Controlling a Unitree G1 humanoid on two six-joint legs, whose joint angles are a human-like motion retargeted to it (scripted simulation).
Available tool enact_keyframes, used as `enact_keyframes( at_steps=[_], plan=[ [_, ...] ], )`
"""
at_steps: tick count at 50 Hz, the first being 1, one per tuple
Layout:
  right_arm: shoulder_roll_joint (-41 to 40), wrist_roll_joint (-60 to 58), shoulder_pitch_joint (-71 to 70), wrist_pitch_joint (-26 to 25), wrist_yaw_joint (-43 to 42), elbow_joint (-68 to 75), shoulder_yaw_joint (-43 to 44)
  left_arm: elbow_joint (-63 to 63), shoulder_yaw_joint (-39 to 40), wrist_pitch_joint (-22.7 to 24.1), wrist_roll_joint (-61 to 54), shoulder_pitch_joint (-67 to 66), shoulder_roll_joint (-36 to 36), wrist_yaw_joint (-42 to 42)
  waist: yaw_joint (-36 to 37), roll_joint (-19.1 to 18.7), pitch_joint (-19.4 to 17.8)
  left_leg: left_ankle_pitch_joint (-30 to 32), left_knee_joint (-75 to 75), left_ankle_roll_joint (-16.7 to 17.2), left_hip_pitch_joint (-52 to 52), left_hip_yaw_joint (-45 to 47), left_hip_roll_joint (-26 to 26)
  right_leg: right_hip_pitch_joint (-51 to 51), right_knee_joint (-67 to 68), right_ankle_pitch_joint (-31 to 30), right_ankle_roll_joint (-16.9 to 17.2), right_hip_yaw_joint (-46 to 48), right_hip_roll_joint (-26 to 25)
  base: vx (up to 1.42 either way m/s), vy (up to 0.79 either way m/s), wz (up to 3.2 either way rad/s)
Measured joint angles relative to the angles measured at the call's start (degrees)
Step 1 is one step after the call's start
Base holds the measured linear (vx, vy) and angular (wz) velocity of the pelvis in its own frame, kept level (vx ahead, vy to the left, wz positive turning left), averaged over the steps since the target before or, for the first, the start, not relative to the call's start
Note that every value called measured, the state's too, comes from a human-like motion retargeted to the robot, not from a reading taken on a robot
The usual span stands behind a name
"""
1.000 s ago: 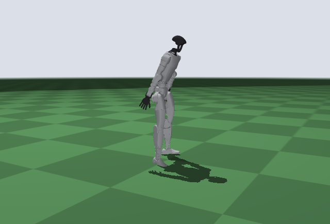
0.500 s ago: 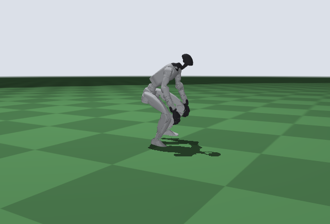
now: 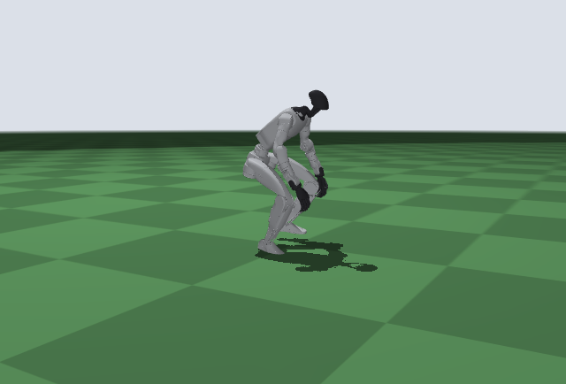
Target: In place motions
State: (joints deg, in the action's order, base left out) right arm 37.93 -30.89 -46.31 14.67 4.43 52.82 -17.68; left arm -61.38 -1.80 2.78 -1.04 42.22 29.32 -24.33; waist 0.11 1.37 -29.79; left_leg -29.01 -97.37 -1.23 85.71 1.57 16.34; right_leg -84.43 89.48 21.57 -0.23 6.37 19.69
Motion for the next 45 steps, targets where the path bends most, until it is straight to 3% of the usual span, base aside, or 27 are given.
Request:
enact_keyframes(
  at_steps=[5, 9, 15, 18, 21, 23, 25, 28, 33, 35, 40, 45],
  plan=[
    [-5.54, -1.32, 10.51, -3.22, -2.03, 6.91, 6.19, -1.37, 0.91, 0.60, 5.99, -9.30, -1.60, 0.32, 0.18, -1.21, 0.00, 4.56, 23.41, 3.92, -21.48, 1.60, -1.56, 21.35, -23.57, -6.60, 3.68, 2.48, -3.02, 0.14, 0.06, -0.11],
    [-10.14, -0.40, 19.59, -7.42, -2.88, 12.79, 11.37, -3.62, 5.18, 0.97, 11.37, -16.93, -6.98, 8.88, -0.26, -1.82, 0.00, 13.36, 47.66, 4.82, -39.42, 6.52, -2.61, 39.26, -47.16, -15.02, 4.45, 5.84, -3.89, 0.23, 0.06, 0.06],
    [-16.20, 6.63, 34.10, -11.02, 0.37, 22.10, 18.19, -10.89, 11.60, 3.11, 3.91, -26.79, -18.73, 17.40, -0.63, -4.44, 1.06, 26.41, 79.34, 7.78, -63.40, 13.71, -2.73, 63.73, -76.07, -25.92, 5.48, 15.01, -6.74, 0.22, -0.01, 0.20],
    [-18.69, 8.01, 40.88, -10.74, 0.32, 29.55, 19.18, -16.88, 14.89, 3.34, -0.15, -31.59, -21.82, 16.28, -1.22, -4.54, 3.75, 29.42, 88.93, 8.68, -73.04, 16.40, -3.85, 73.12, -84.51, -28.87, 5.93, 20.00, -8.12, 0.41, 0.03, 0.11],
    [-19.84, 8.42, 46.08, -12.30, -1.57, 36.56, 18.33, -23.39, 17.71, 2.28, 0.92, -35.58, -21.87, 12.72, -3.70, -3.64, 9.31, 31.39, 95.45, 9.22, -78.18, 18.59, -6.44, 77.70, -88.25, -29.00, 6.95, 24.68, -8.43, 0.45, 0.12, 0.22],
    [-20.96, 9.47, 48.61, -13.97, -3.17, 39.03, 19.89, -25.27, 17.25, 0.12, 4.05, -37.07, -21.45, 10.37, -3.98, -3.32, 11.67, 31.40, 96.90, 9.74, -80.00, 21.15, -7.07, 77.38, -86.31, -27.58, 6.74, 23.75, -7.39, 0.35, 0.04, 0.35],
    [-22.13, 11.57, 49.54, -14.51, -3.10, 39.27, 21.86, -24.92, 15.96, -2.60, 6.47, -37.24, -22.04, 8.98, -2.51, -3.11, 11.51, 31.40, 95.60, 8.53, -79.22, 17.73, -7.62, 76.68, -83.78, -26.25, 6.42, 22.66, -6.65, 0.15, -0.03, -0.01],
    [-23.35, 15.24, 47.44, -11.80, -1.89, 36.24, 20.95, -23.09, 14.61, -0.85, 4.02, -35.26, -22.36, 9.96, -1.32, -2.32, 10.72, 28.58, 89.20, 7.48, -74.67, 19.21, -5.06, 71.12, -75.53, -22.70, 5.48, 22.77, -4.72, -0.21, -0.10, -0.23],
    [-22.72, 16.22, 40.42, -8.62, -6.14, 28.40, 14.73, -17.44, 11.96, 4.24, 2.23, -29.10, -20.15, 15.61, -2.40, -1.50, 10.09, 20.37, 67.34, 5.88, -57.94, 11.16, -2.06, 57.62, -59.87, -15.24, 5.48, 16.20, -3.02, -0.29, -0.05, 0.04],
    [-21.64, 15.24, 37.11, -8.54, -7.58, 26.06, 11.14, -15.62, 11.92, 3.72, 4.21, -26.42, -18.51, 17.40, -2.49, -0.41, 10.86, 16.18, 58.42, 5.16, -51.73, 9.75, -2.17, 51.09, -51.78, -12.32, 5.13, 14.17, -1.80, -0.09, 0.00, -0.19],
    [-19.45, 9.73, 26.26, -9.90, -11.03, 20.32, 13.04, -14.68, 10.07, 2.80, 3.35, -14.97, -14.80, 17.01, -1.11, 1.39, 13.51, 8.00, 33.91, 4.09, -30.40, 4.36, -4.52, 29.74, -30.08, -4.26, 5.18, 6.31, 0.26, -0.23, 0.00, 0.09],
    [-16.67, 11.41, 15.33, -7.76, -3.35, 17.85, 12.37, -14.32, 9.28, 0.58, 2.65, -5.64, -10.42, 10.50, -2.47, 3.01, 14.00, 2.95, 14.12, 0.59, -16.06, 4.20, -4.96, 13.77, -10.25, 1.57, 3.22, 2.19, 1.48, -0.08, 0.02, 0.17]
  ],
)
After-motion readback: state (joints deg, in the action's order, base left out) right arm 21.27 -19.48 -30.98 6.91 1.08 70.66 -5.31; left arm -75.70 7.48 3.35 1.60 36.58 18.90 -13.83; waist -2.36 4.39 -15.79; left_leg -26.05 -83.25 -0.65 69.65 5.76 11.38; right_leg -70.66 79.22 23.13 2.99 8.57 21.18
